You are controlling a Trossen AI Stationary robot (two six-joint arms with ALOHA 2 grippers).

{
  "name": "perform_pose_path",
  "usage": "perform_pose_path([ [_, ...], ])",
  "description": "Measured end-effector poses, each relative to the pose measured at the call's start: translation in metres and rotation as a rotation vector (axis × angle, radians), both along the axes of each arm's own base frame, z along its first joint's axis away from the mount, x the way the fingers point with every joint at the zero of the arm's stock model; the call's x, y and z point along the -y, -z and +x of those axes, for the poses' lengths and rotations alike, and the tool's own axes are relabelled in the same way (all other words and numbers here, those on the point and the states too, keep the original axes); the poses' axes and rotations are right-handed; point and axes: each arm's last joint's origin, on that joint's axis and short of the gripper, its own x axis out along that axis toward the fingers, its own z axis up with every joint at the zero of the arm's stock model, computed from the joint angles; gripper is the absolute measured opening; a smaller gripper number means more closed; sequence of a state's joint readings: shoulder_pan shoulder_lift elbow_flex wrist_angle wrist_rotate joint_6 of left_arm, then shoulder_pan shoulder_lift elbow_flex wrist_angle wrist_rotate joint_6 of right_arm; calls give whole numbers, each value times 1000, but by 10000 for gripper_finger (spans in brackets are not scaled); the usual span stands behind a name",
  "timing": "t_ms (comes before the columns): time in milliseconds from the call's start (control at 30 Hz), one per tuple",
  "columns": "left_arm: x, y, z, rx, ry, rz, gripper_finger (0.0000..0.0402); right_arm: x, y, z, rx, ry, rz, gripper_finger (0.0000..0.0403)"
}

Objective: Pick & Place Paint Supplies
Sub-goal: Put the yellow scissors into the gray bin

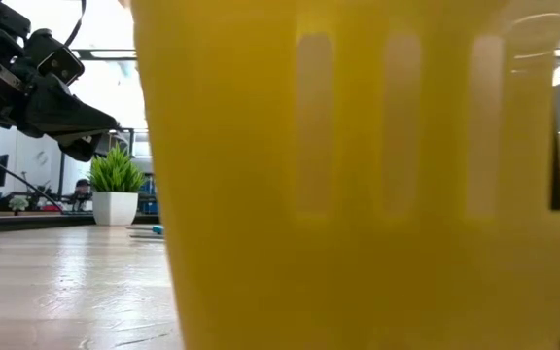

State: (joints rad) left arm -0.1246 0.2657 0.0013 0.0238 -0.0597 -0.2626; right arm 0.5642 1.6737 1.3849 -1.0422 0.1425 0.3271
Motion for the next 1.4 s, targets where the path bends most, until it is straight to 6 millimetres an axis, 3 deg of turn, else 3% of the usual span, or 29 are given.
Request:
perform_pose_path([
  [233,0,0,0,0,0,0,0,31,-28,4,273,374,-94,60],
  [467,0,0,0,0,0,0,0,65,-28,35,426,650,-44,60],
  [700,0,0,0,0,0,0,0,89,6,76,443,748,-55,60],
  [900,0,0,0,0,0,0,0,94,43,110,487,788,-31,60],
  [1400,0,0,0,0,0,0,0,91,113,150,528,800,-17,60],
])
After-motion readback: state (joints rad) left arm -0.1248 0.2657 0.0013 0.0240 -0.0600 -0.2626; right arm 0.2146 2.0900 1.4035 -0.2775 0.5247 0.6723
